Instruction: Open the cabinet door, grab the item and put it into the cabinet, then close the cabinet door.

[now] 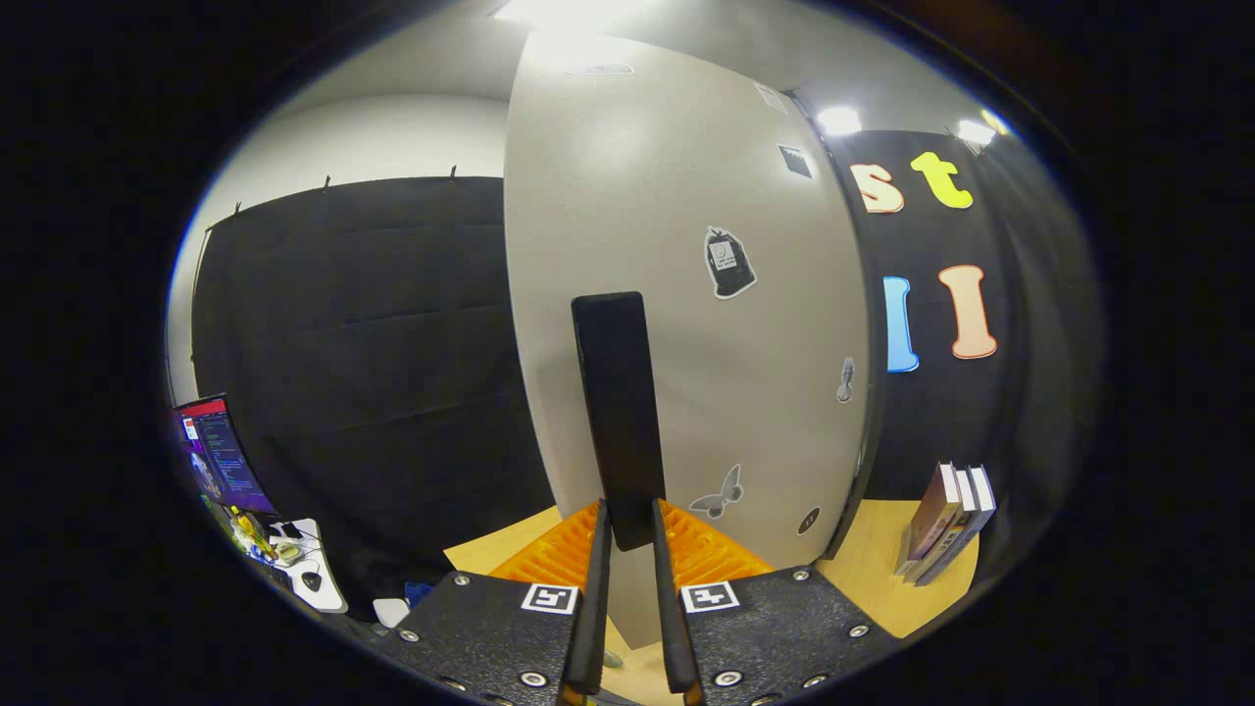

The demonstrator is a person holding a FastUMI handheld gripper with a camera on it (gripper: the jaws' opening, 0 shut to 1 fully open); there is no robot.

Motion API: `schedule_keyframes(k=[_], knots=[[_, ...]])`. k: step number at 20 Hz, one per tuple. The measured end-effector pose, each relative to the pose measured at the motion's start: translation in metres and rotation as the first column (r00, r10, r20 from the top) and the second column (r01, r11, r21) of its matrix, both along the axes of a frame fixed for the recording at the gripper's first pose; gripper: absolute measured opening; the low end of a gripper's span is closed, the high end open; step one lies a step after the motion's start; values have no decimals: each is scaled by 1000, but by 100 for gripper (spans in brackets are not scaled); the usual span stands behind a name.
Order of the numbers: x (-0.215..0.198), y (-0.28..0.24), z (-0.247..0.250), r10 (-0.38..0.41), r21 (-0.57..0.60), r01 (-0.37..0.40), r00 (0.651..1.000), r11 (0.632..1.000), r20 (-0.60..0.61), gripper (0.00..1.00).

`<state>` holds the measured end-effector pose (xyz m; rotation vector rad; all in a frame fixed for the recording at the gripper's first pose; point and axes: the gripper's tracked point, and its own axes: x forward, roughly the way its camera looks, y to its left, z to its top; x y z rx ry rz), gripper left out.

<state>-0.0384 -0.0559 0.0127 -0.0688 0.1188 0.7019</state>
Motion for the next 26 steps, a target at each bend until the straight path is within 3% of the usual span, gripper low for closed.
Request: schedule_keyframes(k=[4,7,10,14,17,26], knots=[[-8,-23,1,-69,-33,71,994,997,81,29],[0,-47,-1,-151,5,151,987,989,46,37],[1,-75,-1,-214,57,214,977,975,1,67],[6,-113,5,-298,49,295,953,954,53,80],[7,-132,7,-341,39,339,935,940,95,81],[4,-154,-6,-474,118,469,880,875,18,92]])
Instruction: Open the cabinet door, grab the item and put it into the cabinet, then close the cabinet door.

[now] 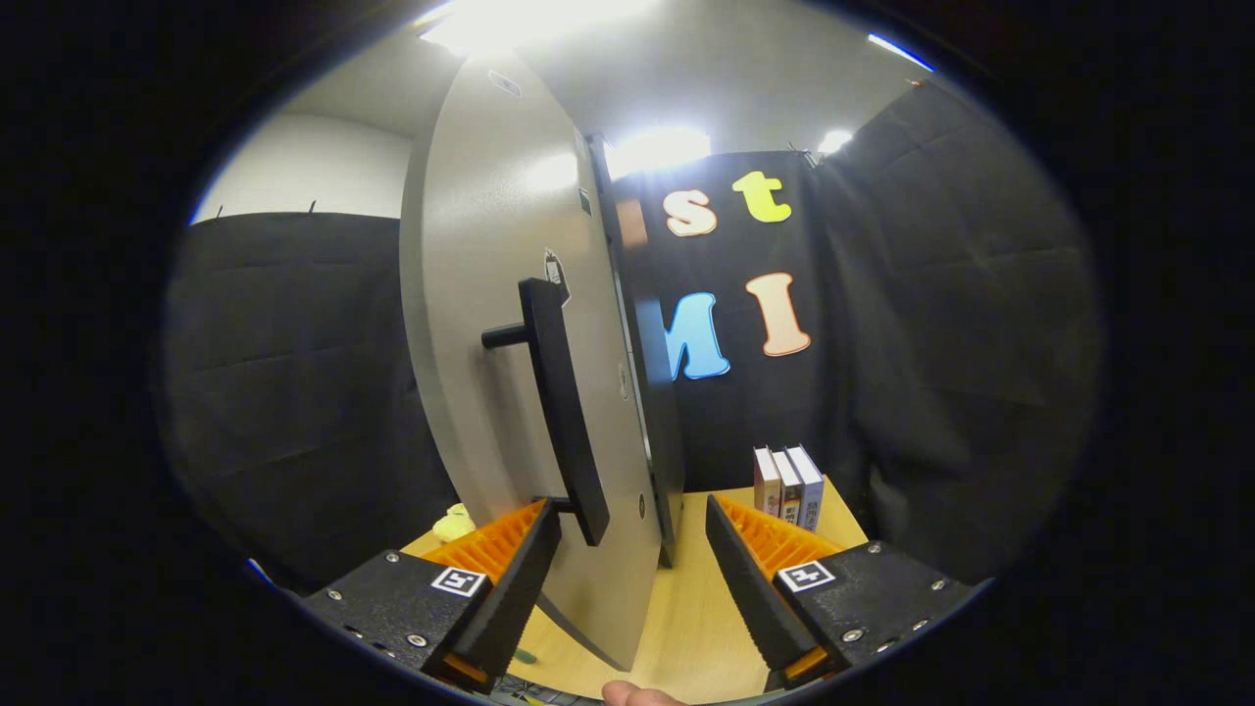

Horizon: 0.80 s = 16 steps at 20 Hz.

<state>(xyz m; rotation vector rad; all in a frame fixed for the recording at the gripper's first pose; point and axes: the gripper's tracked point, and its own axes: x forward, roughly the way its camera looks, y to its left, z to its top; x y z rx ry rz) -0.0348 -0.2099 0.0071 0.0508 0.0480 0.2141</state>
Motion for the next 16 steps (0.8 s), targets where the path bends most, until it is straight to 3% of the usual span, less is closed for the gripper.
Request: schedule_keyframes(k=[4,11,16], knots=[[-14,-10,6,-152,21,151,985,988,78,93],[-57,6,-28,-364,-13,373,913,928,186,93],[-72,85,-106,-340,47,338,922,940,183,93]])
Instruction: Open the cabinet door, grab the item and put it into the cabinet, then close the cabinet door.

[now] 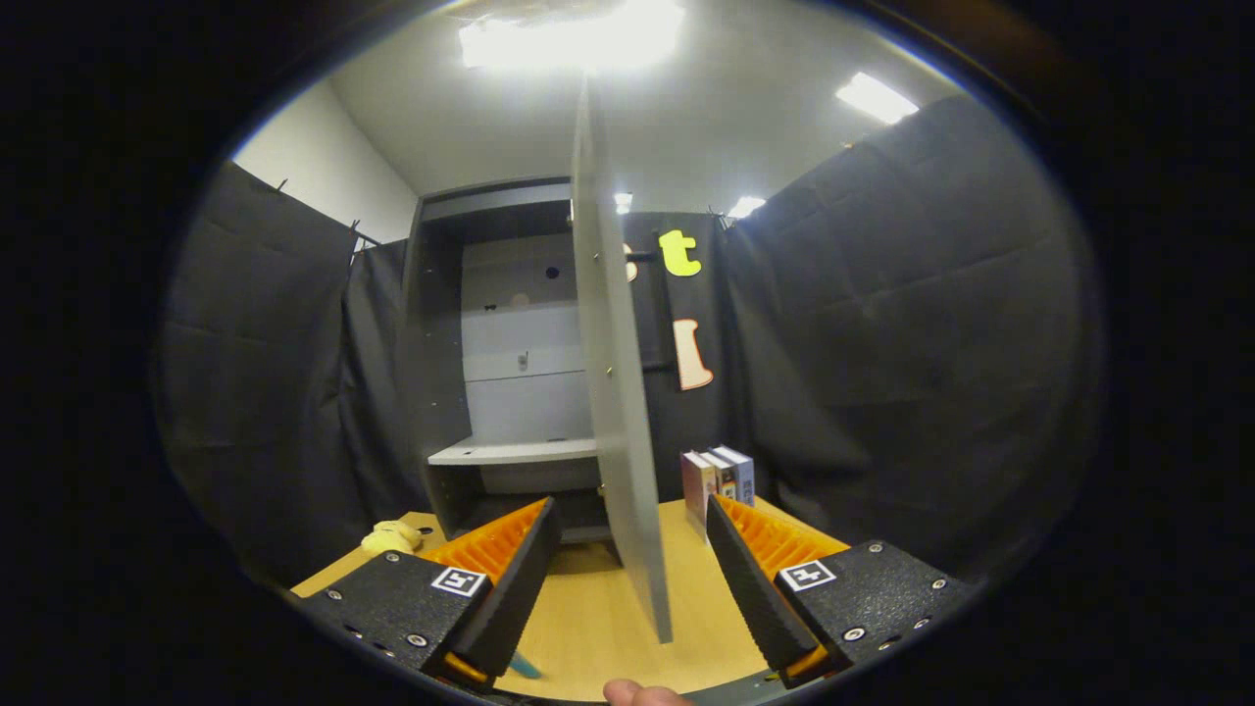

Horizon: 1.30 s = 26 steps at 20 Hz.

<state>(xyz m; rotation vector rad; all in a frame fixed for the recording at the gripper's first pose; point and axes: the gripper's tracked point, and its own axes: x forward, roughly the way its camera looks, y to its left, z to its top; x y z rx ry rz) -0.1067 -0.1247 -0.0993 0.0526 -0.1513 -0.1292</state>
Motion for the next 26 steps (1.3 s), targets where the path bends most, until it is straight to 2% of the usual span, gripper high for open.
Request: schedule_keyframes(k=[2,5,9,12,15,19,22,25,26], knots=[[10,36,-39,36,-6,-36,999,999,-12,93],[35,87,-101,92,-78,-95,995,992,-36,92],[67,128,-176,145,-126,-158,983,979,-110,93],[84,130,-209,121,-139,-141,983,980,-138,94],[89,137,-230,133,-130,-156,977,979,-166,94],[97,131,-256,74,-169,-109,977,980,-201,94],[103,133,-282,90,-107,-120,965,987,-248,95],[109,136,-319,98,-105,-140,939,985,-330,94],[110,134,-327,94,-116,-144,928,983,-362,87]])
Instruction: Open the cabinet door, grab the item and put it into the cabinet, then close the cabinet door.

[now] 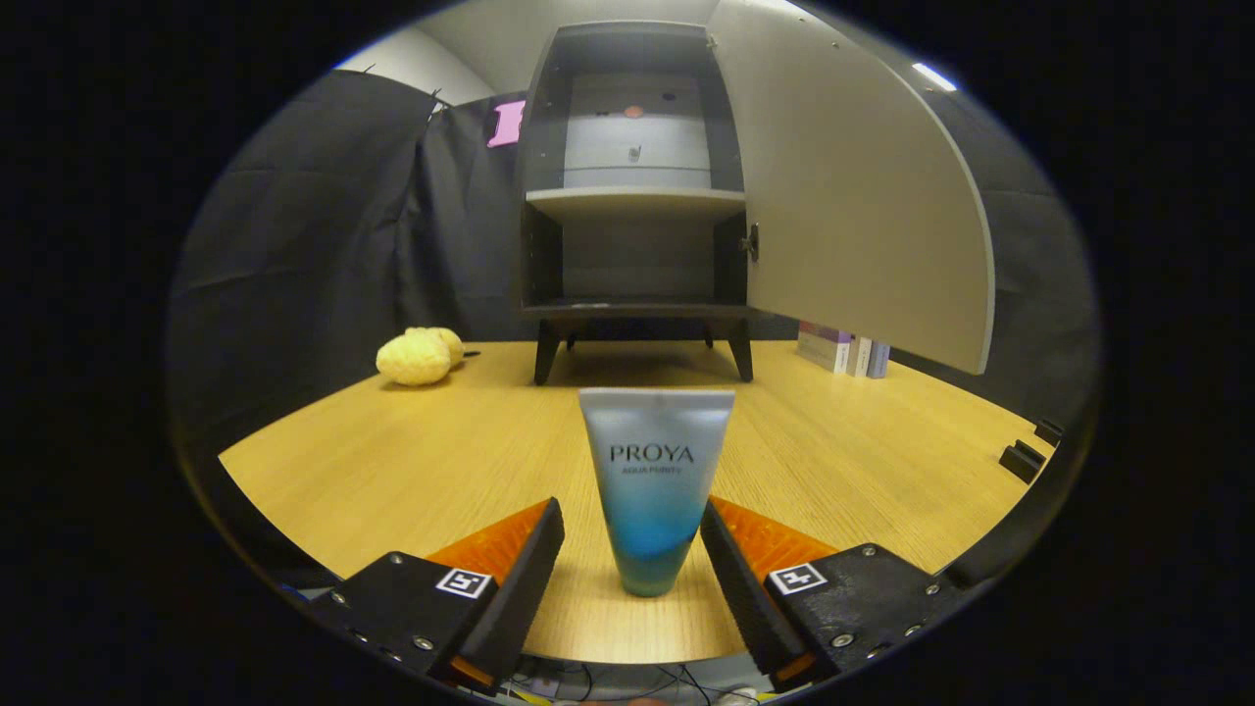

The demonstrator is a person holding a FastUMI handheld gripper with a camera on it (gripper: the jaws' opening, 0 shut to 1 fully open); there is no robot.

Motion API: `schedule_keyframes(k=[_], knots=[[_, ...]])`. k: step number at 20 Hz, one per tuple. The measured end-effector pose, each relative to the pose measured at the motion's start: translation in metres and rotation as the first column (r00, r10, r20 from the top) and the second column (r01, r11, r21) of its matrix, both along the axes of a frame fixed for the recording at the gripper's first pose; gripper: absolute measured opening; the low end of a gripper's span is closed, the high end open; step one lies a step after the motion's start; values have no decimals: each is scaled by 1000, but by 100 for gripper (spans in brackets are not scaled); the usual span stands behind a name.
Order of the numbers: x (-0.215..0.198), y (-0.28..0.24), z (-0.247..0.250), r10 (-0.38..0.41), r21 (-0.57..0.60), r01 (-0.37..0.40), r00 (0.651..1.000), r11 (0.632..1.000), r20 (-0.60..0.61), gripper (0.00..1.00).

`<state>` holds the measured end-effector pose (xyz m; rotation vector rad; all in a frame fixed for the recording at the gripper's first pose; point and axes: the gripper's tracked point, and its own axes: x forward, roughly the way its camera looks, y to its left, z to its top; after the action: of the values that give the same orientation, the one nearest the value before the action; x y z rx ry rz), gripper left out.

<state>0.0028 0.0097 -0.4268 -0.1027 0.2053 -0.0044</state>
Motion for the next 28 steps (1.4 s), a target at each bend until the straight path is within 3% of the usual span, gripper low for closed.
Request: schedule_keyframes(k=[1,5,16,28], knots=[[1,0,-5,8,-11,-8,1000,1000,-23,82],[2,8,-8,56,-54,-59,997,997,-45,46],[14,3,63,20,-7,-20,1000,1000,-21,45],[42,7,212,30,-28,-28,999,999,42,45]])
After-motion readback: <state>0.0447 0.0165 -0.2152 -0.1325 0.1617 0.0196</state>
